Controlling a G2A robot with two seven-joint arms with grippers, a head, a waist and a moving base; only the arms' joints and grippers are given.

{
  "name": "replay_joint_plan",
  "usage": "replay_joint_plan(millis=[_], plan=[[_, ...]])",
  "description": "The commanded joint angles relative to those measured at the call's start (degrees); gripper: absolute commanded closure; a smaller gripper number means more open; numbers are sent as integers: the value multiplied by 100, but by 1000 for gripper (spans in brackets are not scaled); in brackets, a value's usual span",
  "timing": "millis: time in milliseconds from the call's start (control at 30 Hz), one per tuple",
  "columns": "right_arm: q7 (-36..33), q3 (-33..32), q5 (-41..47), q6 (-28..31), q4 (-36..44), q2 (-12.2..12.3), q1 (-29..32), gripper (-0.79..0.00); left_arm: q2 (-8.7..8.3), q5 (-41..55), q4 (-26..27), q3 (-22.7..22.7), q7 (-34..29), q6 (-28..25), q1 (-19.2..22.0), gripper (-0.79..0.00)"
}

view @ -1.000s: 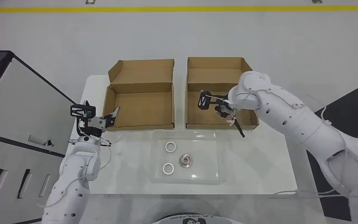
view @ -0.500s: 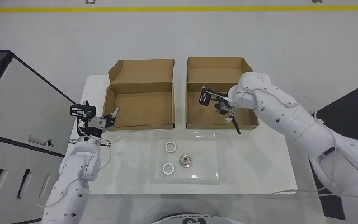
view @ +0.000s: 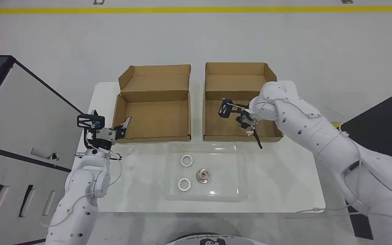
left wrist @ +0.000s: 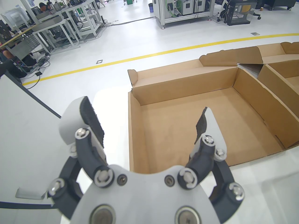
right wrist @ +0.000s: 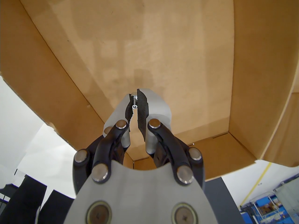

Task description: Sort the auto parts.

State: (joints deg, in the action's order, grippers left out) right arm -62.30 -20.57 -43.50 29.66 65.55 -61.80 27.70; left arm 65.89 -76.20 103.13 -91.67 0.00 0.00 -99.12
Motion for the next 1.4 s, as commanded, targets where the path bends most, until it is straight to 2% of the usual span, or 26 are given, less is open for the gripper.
replay_joint_plan(millis=[0,267,367,567,767,967,1233,1333,1367], plan=[[-26,-19,-39,-26,-9,-8,11,0,0,0,0,0,0,0,0,-785],[-27,-124,-120,-74,-103,-22,112,0,0,0,0,0,0,0,0,-785],[-70,-168,-63,-71,-100,-26,162,-169,0,0,0,0,0,0,0,-785],[-142,-278,-125,-62,-64,-4,207,-332,0,0,0,0,0,0,0,-785],[-155,-554,-102,-96,182,98,240,-360,0,0,0,0,0,0,0,-785],[-294,-1080,92,-112,690,341,356,-385,0,0,0,0,0,0,0,-785],[-677,-2311,907,-199,2230,894,1064,-391,0,0,0,0,0,0,0,-785],[-789,-2801,1265,-378,2935,1077,1450,-462,0,0,0,0,0,0,0,-785],[-816,-2952,1395,-427,3150,1130,1584,-514,0,0,0,0,0,0,0,-785]])
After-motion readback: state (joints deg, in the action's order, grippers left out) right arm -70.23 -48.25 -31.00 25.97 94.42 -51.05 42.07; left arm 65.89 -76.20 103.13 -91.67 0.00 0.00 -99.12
